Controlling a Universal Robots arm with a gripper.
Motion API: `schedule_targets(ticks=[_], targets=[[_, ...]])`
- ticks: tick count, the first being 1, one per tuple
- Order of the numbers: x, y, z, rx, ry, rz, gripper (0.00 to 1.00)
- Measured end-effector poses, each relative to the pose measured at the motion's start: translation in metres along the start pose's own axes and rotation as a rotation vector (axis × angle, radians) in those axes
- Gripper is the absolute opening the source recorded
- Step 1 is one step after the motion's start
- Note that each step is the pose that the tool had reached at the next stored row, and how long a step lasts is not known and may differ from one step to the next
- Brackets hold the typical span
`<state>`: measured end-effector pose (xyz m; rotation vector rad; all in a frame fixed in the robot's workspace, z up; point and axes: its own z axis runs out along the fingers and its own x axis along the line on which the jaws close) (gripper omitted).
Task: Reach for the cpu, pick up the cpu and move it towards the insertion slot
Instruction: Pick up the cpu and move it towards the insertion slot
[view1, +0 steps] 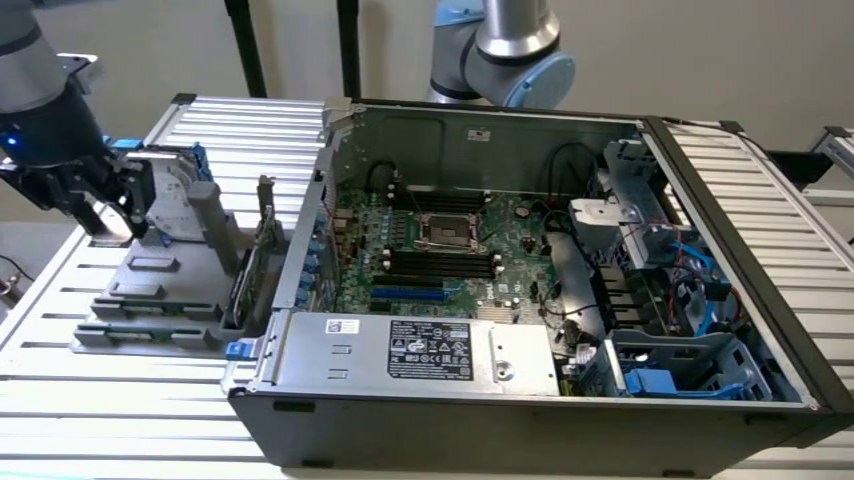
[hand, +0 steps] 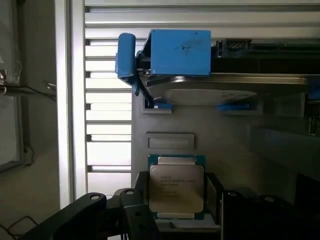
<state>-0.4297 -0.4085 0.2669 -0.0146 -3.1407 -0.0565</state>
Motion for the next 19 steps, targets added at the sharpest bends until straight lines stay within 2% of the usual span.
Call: schedule_targets(ticks=[2,19], targets=[[-0.006,0.0004,-0.0089,0.0,-0.0001,0.0,0.55],[-0.083,0.0039,-0.0848,-0.0034,0.0027,0.0,0.55]])
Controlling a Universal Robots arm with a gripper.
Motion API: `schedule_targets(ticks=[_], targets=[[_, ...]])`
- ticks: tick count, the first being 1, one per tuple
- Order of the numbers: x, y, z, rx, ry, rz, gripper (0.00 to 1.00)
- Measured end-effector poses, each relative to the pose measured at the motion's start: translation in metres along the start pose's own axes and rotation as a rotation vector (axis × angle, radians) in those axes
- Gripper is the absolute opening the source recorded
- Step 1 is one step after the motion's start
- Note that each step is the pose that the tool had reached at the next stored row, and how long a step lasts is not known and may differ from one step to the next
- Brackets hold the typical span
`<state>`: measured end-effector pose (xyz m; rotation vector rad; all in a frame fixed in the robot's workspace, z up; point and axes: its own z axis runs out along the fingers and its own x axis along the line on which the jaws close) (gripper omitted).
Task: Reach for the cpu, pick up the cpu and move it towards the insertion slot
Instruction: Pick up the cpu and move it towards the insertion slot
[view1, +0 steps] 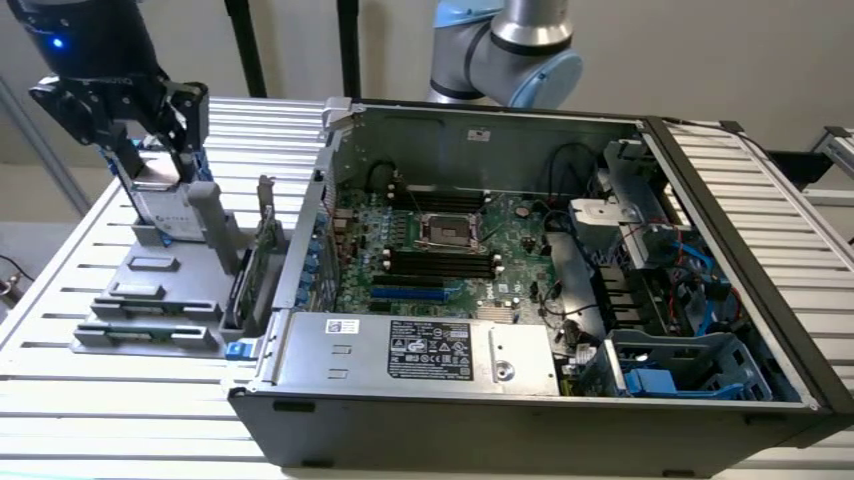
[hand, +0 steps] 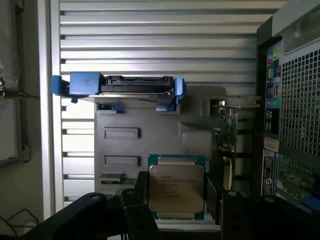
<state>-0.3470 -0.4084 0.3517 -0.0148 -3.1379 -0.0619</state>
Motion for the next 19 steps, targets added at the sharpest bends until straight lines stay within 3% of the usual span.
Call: schedule_targets(ticks=[19], targets=[[-0.086,0.0017,-0.0235,-0.0037,0.0004,0.0,0.55]])
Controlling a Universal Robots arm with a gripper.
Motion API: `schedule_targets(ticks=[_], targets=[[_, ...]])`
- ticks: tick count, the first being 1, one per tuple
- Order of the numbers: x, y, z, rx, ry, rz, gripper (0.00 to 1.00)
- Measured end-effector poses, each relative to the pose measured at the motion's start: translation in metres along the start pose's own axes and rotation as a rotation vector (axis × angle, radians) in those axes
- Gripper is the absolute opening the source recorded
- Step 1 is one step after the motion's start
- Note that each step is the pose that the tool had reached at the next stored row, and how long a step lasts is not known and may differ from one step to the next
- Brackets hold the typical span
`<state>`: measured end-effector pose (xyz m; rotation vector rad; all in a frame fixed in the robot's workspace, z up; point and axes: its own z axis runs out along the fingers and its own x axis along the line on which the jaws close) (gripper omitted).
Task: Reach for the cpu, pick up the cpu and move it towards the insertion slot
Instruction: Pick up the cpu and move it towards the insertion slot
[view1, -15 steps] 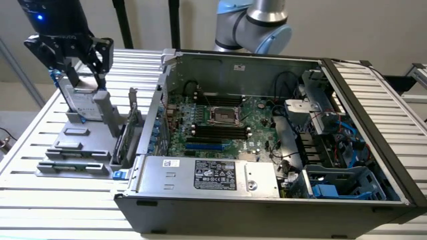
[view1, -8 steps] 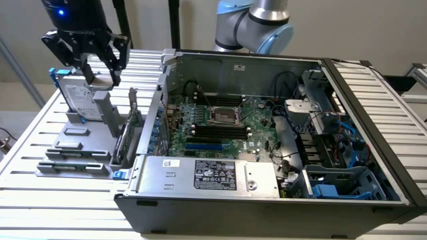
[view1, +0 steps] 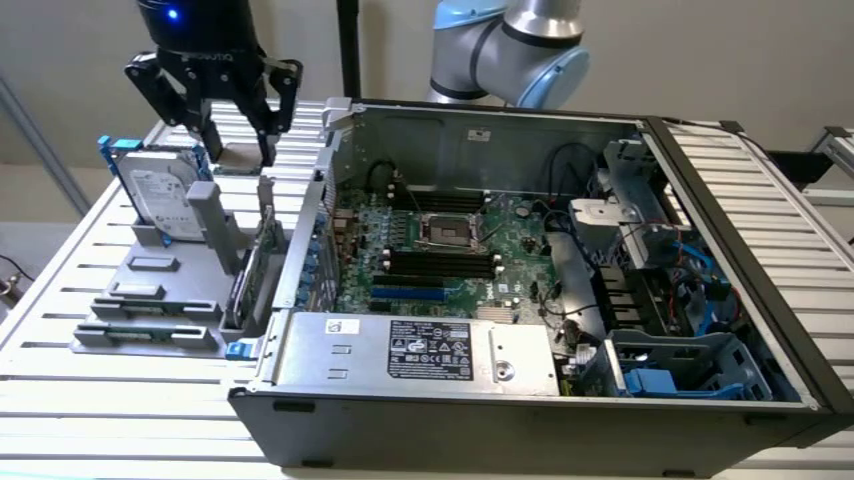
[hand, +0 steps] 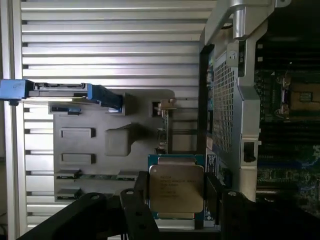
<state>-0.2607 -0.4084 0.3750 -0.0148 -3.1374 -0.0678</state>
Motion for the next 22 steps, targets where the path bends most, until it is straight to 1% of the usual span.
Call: schedule_targets(ticks=[9,22], targets=[[-0.041,0.0006,-0.0063,0.0,0.0,0.0,0.55],[-0.1,0.0021,-0.007,0.0,0.0,0.0,0.55]])
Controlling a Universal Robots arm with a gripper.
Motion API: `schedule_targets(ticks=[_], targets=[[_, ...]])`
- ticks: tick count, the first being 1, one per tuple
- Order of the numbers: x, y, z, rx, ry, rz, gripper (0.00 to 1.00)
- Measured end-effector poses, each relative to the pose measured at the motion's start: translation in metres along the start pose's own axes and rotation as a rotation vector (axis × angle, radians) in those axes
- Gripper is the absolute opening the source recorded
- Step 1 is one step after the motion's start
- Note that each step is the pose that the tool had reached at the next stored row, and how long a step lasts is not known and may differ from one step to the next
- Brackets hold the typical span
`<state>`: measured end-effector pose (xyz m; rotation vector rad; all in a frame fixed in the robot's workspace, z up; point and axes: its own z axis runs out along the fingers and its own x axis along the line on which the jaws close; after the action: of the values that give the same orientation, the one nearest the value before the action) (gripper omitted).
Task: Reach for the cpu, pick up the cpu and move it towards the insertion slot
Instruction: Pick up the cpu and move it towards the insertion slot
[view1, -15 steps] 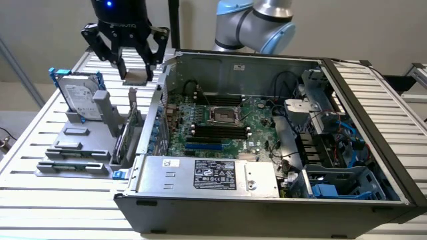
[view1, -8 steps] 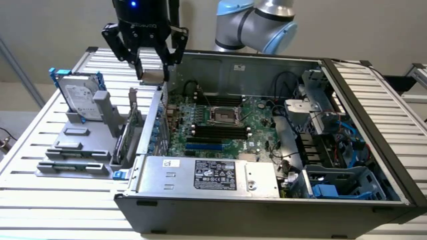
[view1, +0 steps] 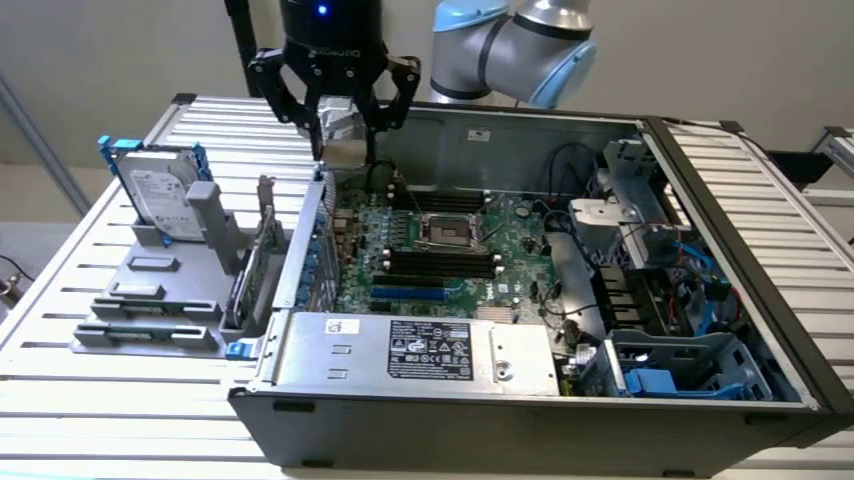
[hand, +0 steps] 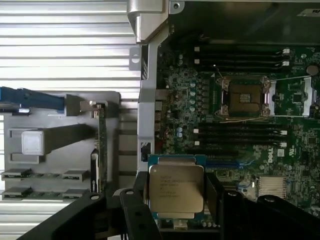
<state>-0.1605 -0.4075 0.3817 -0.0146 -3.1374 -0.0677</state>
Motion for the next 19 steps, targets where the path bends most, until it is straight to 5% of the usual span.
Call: schedule_targets(ticks=[9,19], targets=[[-0.04,0.0092,0.0015,0.0,0.0,0.0,0.55],[-0.068,0.0416,0.0094,0.0,0.0,0.0,0.55]])
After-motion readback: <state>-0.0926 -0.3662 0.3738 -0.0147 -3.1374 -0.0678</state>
